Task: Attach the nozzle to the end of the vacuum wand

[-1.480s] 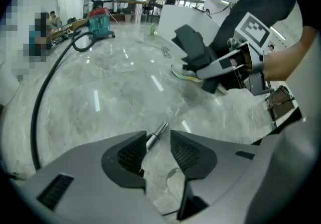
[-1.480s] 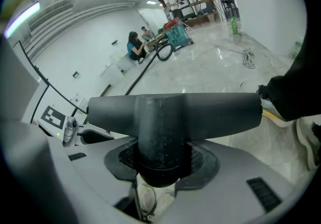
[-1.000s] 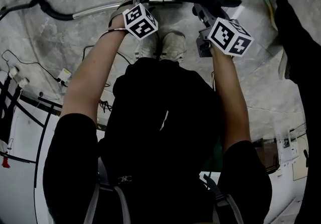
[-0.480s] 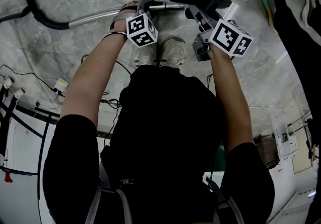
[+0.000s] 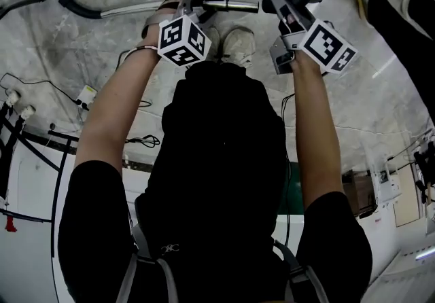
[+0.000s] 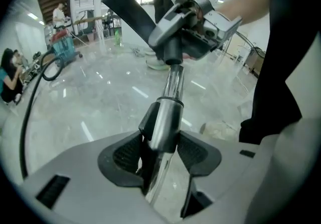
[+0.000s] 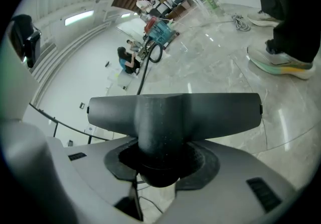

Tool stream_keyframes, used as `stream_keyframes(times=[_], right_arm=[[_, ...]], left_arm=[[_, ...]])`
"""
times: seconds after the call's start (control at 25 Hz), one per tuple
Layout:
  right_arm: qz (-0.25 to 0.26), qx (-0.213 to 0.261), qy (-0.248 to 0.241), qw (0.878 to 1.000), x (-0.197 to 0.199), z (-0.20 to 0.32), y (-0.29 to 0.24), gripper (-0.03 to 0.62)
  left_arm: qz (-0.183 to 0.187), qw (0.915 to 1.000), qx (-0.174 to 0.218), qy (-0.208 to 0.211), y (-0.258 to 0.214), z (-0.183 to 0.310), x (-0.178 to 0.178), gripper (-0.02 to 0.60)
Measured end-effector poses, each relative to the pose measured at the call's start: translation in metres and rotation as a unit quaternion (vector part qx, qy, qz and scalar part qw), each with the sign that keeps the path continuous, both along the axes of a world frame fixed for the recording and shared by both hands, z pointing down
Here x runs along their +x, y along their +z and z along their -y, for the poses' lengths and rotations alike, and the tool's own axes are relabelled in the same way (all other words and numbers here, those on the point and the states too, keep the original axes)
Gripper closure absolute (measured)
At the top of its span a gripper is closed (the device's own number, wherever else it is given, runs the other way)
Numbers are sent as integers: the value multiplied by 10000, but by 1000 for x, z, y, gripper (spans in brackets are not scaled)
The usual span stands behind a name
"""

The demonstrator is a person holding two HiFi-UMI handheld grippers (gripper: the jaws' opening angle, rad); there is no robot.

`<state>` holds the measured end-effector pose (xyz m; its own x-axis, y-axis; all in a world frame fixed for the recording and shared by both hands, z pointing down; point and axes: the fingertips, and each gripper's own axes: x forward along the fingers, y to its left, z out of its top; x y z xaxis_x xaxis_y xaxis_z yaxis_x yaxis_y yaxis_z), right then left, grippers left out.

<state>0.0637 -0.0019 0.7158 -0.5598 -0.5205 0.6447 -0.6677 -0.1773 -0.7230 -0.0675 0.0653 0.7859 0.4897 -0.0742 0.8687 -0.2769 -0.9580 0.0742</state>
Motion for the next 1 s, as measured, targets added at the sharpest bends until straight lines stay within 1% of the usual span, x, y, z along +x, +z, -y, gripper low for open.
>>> stream_keyframes(times=[0.08, 0.12, 0.24, 0.32, 0.4, 0.48, 0.6, 0.64, 0.76, 0.84, 0.92, 1.0], right_arm=[[144, 139, 24, 9998, -4, -5, -34, 419], [272, 198, 129, 9994, -6, -5, -46, 419], [633, 315, 633, 9955, -6, -1, -73, 419], [888, 492, 817, 9915, -7, 8, -96, 419], [938, 839, 699, 9896, -14, 21, -122, 419], [800, 1120, 503, 9892, -21, 30, -137, 419], [769, 1262, 309, 9885, -27, 35, -150, 420], [755, 1305, 148, 9885, -31, 36, -156, 421], [701, 1466, -577, 9850, -46, 35, -173, 421], [687, 1589, -842, 9813, -56, 36, -183, 421], [504, 1633, -851, 9816, -61, 34, -191, 421], [80, 1453, -614, 9875, -55, 36, -193, 424]], left_arm=[[-237, 9996, 111, -92, -41, 8, 1, 367], [-326, 9993, 131, -132, -54, 13, 1, 367], [-510, 9984, 119, -226, -80, 24, -4, 367], [-595, 9977, 129, -311, -95, 31, -3, 367], [-625, 9972, 150, -390, -106, 38, 0, 367], [-650, 9968, 142, -446, -114, 43, 0, 367], [-642, 9967, 72, -501, -126, 45, -2, 367], [-616, 9968, 54, -500, -130, 45, -2, 367], [-554, 9974, 45, -468, -141, 45, -5, 367], [-533, 9976, 44, -443, -148, 46, -9, 367], [-477, 9978, -16, -465, -154, 44, -12, 367], [-463, 9974, -100, -542, -158, 44, -7, 367]])
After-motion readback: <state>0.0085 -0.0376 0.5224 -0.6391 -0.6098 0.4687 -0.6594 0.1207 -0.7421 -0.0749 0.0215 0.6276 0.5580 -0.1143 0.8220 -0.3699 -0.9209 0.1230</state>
